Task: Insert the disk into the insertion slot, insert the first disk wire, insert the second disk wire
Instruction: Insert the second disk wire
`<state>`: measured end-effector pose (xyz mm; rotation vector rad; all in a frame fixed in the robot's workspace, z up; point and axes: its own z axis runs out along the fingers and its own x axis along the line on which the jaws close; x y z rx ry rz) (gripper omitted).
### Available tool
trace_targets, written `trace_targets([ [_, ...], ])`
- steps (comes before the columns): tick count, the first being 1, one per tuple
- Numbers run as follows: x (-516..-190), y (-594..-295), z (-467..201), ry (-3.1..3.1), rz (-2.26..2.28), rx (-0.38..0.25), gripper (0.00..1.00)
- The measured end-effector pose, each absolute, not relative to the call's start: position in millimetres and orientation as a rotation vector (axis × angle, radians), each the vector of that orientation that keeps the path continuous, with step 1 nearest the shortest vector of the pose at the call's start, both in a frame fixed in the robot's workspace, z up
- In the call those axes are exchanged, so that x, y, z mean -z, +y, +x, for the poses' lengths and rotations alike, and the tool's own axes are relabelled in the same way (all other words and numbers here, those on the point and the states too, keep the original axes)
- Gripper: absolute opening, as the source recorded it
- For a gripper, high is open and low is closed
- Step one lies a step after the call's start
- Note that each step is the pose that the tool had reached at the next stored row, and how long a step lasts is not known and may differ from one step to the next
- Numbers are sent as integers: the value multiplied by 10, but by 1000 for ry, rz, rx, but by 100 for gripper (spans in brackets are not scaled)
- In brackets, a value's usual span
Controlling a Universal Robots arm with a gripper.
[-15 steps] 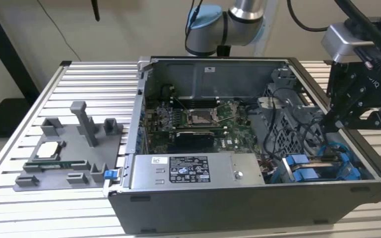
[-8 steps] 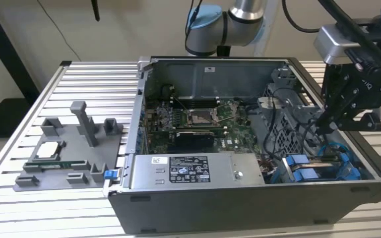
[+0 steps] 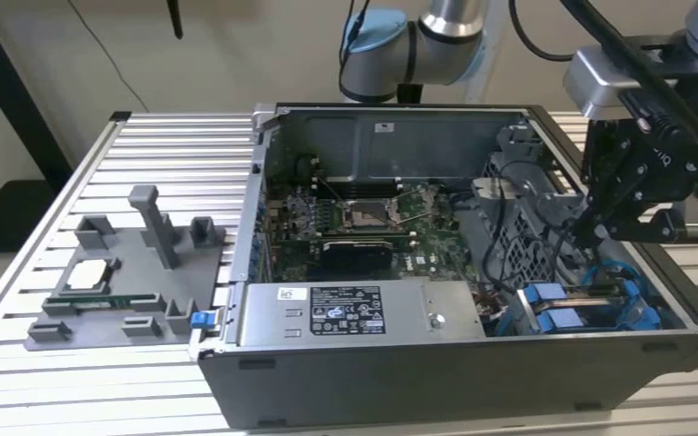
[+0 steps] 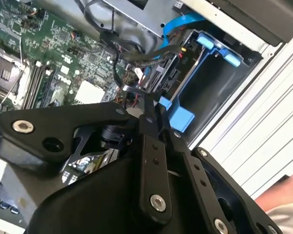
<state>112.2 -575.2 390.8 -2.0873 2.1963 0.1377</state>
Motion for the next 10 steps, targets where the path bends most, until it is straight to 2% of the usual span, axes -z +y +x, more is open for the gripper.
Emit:
trace_targets([
  [10,-3937,-5753,1164,2195,-2086,-134,0],
])
